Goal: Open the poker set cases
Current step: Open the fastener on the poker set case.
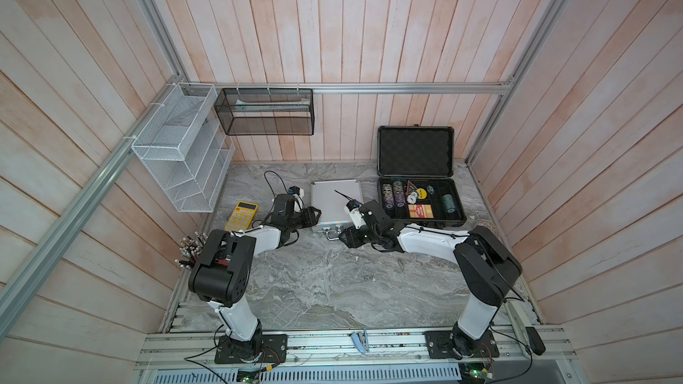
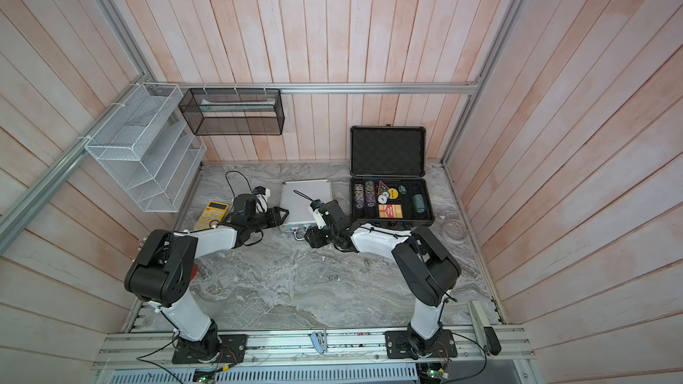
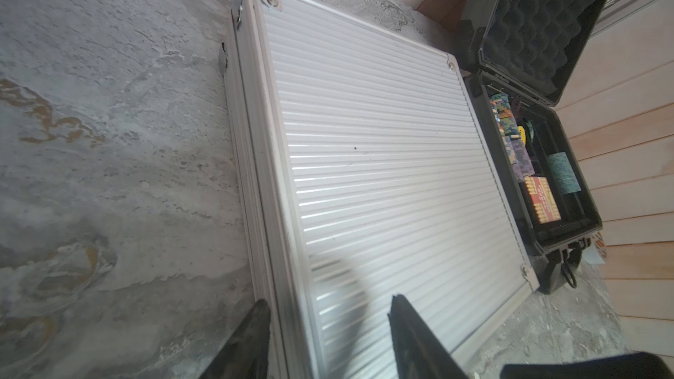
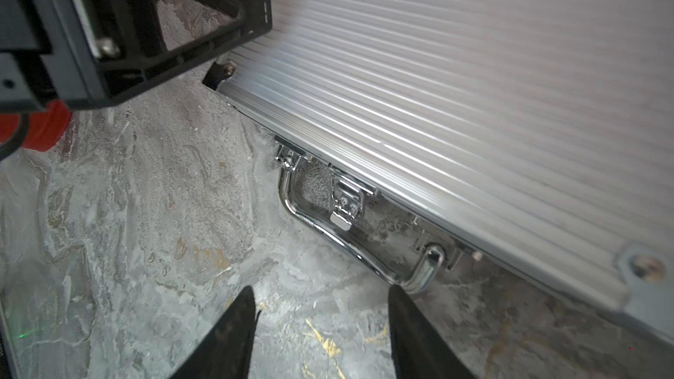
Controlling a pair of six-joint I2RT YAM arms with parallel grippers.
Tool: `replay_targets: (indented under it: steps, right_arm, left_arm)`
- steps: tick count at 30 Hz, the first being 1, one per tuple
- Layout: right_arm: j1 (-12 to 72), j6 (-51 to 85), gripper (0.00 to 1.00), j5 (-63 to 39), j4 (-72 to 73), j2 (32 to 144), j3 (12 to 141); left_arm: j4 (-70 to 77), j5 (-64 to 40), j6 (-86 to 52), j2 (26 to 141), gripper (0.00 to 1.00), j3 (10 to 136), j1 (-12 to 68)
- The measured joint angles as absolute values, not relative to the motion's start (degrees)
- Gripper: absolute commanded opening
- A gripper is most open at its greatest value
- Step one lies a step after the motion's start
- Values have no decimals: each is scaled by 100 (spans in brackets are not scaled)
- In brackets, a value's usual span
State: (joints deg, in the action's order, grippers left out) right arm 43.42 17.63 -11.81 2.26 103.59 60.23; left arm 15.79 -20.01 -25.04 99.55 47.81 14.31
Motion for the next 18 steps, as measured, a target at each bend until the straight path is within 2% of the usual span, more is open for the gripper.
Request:
replay_targets:
  steps: [18]
  right_arm:
    - [4346,1946,59,-1321,661,11168,6615]
  left_arm:
    - [1682,-2086,-2576,9957,48,4598,1413]
